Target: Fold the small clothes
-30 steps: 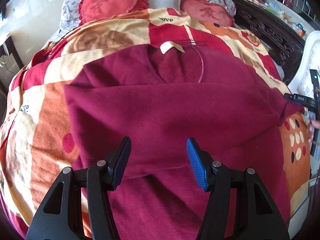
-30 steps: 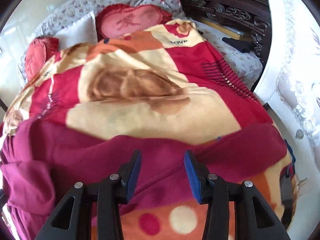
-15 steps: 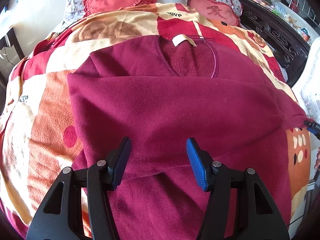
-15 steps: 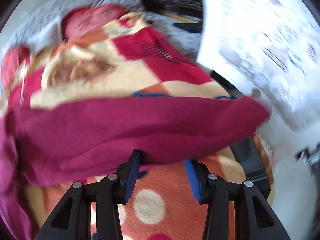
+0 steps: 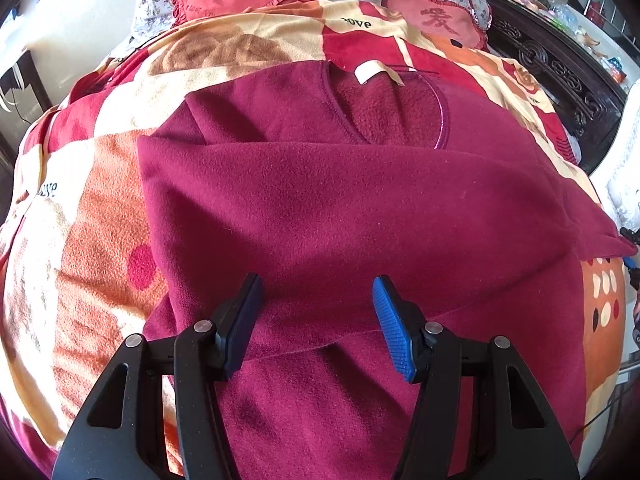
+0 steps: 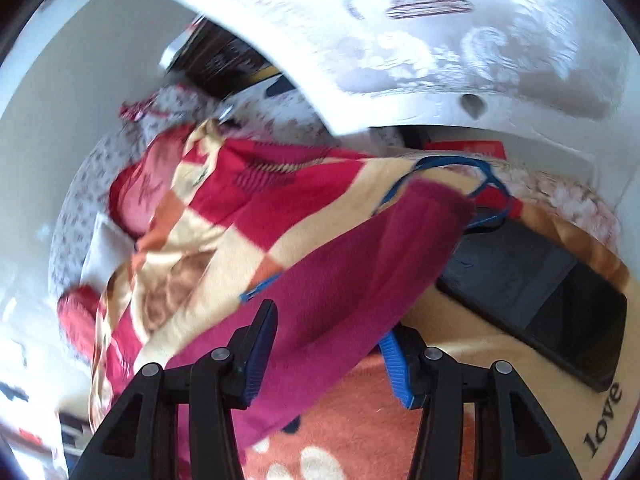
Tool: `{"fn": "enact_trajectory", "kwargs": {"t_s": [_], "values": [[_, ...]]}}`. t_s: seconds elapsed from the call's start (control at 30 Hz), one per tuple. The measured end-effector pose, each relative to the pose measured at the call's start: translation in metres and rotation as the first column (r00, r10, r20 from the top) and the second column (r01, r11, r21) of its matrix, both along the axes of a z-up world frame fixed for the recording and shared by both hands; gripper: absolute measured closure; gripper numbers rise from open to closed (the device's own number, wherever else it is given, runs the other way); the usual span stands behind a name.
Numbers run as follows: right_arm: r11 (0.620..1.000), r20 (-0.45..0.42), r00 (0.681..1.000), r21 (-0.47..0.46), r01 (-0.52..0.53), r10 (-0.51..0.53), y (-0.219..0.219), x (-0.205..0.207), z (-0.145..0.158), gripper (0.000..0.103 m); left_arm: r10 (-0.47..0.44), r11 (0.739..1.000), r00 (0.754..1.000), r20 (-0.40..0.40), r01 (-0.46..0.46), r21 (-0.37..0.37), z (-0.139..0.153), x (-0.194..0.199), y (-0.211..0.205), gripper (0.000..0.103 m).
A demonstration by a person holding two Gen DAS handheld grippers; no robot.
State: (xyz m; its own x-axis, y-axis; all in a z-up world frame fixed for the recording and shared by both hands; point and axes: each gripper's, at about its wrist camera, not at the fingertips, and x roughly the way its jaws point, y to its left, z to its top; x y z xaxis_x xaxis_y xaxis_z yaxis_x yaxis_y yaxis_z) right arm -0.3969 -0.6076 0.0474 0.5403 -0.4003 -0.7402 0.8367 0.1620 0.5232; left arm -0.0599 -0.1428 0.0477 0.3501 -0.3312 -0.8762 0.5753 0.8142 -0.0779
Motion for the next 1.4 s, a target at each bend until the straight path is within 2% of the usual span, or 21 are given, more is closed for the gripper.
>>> {"fn": "enact_trajectory", "kwargs": {"t_s": [0.13, 0.3, 0.37, 0.47, 0.67, 0.8, 0.87, 0.97, 1.0, 1.03, 1.1, 1.13, 1.3, 1.33, 1.4], "values": [[1.000, -0.030, 0.999, -0.026, -0.016, 0.015, -0.008, 0.006, -0.003, 0.054, -0.003, 1.000, 1.000, 0.002, 0.003, 0.002, 0.000, -0.001, -0.002, 0.046], [0.998, -0.061, 0.998, -0.054, -0.033, 0.030, -0.010, 0.009, -0.001, 0.065, -0.002, 1.000, 1.000, 0.006, 0.002, 0.007, 0.000, -0.001, -0.006, 0.046], [0.996, -0.085, 0.995, -0.075, -0.052, 0.046, -0.007, 0.012, 0.001, 0.079, -0.001, 1.000, 1.000, 0.010, 0.001, 0.011, 0.000, -0.001, -0.007, 0.046], [0.986, -0.102, 0.991, -0.134, -0.095, 0.081, 0.000, 0.016, 0.013, 0.090, -0.001, 1.000, 1.000, 0.014, 0.001, 0.009, 0.001, 0.000, -0.008, 0.046], [0.943, -0.061, 0.977, -0.257, -0.211, 0.202, 0.031, 0.038, 0.055, 0.094, 0.000, 1.000, 1.000, 0.012, 0.000, -0.004, 0.003, 0.000, -0.007, 0.046], [0.887, -0.039, 0.936, -0.309, -0.344, 0.350, 0.067, 0.071, 0.083, 0.094, 0.006, 1.000, 1.000, 0.012, -0.006, -0.019, 0.006, 0.001, -0.003, 0.046], [0.841, -0.041, 0.897, -0.330, -0.428, 0.440, 0.092, 0.094, 0.095, 0.094, 0.013, 1.000, 1.000, 0.012, -0.013, -0.027, 0.007, 0.002, 0.001, 0.046], [0.759, -0.043, 0.815, -0.338, -0.556, 0.578, 0.134, 0.133, 0.105, 0.094, 0.030, 0.999, 0.999, 0.012, -0.030, -0.037, 0.010, 0.005, 0.010, 0.046], [0.715, -0.047, 0.770, -0.339, -0.611, 0.636, 0.153, 0.153, 0.106, 0.094, 0.038, 0.999, 0.999, 0.014, -0.037, -0.039, 0.011, 0.007, 0.013, 0.046], [0.688, -0.049, 0.742, -0.339, -0.642, 0.668, 0.166, 0.165, 0.107, 0.094, 0.047, 0.998, 0.999, 0.017, -0.046, -0.042, 0.012, 0.008, 0.017, 0.046], [0.606, -0.059, 0.659, -0.337, -0.721, 0.750, 0.203, 0.200, 0.104, 0.094, 0.074, 0.996, 0.997, 0.017, -0.073, -0.057, 0.016, 0.014, 0.027, 0.046], [0.575, -0.067, 0.628, -0.337, -0.745, 0.775, 0.217, 0.214, 0.101, 0.094, 0.093, 0.993, 0.996, 0.014, -0.092, -0.068, 0.019, 0.018, 0.034, 0.046], [0.393, -0.148, 0.451, -0.308, -0.867, 0.880, 0.315, 0.287, 0.066, 0.091, 0.155, 0.984, 0.988, 0.004, -0.154, -0.089, 0.025, 0.031, 0.056, 0.046], [0.355, -0.173, 0.409, -0.275, -0.894, 0.896, 0.332, 0.300, 0.052, 0.086, 0.158, 0.984, 0.987, -0.001, -0.157, -0.089, 0.025, 0.032, 0.058, 0.046], [0.248, -0.229, 0.280, -0.158, -0.956, 0.932, 0.370, 0.323, 0.020, 0.081, 0.158, 0.983, 0.987, -0.007, -0.158, -0.092, 0.024, 0.033, 0.061, 0.046]]}}
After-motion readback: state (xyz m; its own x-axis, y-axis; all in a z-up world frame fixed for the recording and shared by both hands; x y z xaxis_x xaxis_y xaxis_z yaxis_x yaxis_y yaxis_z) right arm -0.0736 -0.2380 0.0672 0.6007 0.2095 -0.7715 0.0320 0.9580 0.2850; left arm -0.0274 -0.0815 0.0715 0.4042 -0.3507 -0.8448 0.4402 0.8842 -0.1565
